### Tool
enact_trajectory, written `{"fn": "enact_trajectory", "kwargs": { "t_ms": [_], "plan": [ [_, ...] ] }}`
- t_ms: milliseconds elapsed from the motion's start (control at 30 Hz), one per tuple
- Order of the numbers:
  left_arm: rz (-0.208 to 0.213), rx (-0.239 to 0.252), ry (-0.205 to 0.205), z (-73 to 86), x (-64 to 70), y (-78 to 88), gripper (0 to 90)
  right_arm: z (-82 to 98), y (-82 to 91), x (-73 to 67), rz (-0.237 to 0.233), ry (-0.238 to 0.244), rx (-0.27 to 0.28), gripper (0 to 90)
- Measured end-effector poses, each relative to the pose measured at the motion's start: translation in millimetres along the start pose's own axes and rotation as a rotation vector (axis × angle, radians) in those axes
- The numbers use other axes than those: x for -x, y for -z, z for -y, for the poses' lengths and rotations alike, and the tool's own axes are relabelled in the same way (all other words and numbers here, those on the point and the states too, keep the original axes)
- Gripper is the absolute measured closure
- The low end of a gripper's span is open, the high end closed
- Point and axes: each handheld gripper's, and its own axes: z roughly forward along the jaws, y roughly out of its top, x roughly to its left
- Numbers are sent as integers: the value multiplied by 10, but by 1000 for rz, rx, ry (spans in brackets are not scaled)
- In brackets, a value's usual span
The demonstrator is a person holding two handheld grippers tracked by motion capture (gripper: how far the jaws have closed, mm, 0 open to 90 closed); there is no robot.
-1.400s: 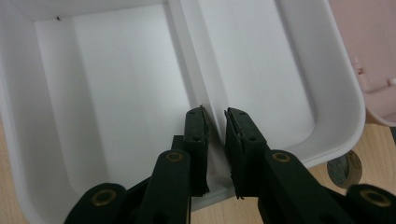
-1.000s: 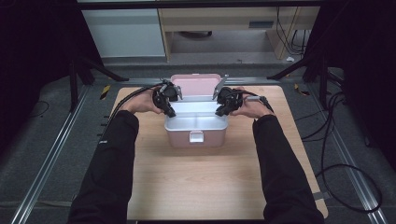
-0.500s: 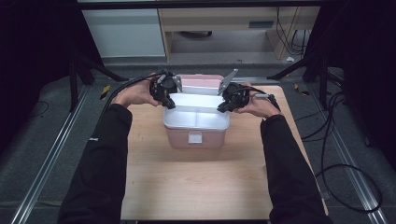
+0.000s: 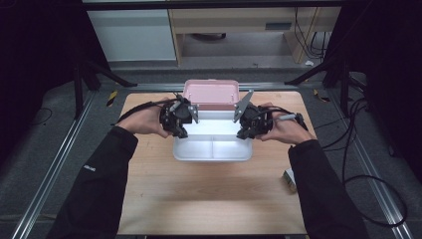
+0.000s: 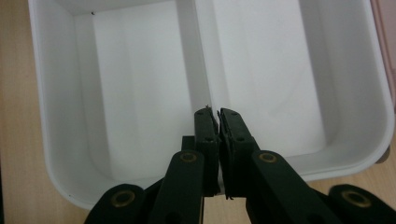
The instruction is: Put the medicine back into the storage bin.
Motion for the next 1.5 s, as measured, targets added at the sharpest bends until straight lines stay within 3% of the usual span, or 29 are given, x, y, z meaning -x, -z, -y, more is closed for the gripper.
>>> {"fn": "enact_trajectory", "kwargs": {
  "t_ms": [33,67,367,600,733,867,1133,1500],
  "plan": [
    [-4,-10,-2,-13,61,-12,881,0,0,0,0,0,0,868],
    [7,-10,-1,-18,167,-27,884,21,-1,-103,-3,6,-6,868],
    [29,12,-12,87,491,-110,882,74,-5,-464,-27,0,-3,873],
    [79,-1,18,263,776,-359,880,91,-283,-779,-74,2,-15,874],
    [97,7,36,323,828,-517,877,124,-413,-853,-85,-5,-25,873],
    [114,-17,38,356,924,-747,877,208,-623,-927,-109,-18,-26,872],
    [135,-24,53,372,934,-1111,872,411,-973,-985,-125,-61,-30,863],
    [147,-35,76,430,959,-1343,866,502,-1221,-1022,-126,-78,-26,855]
  ]
}}
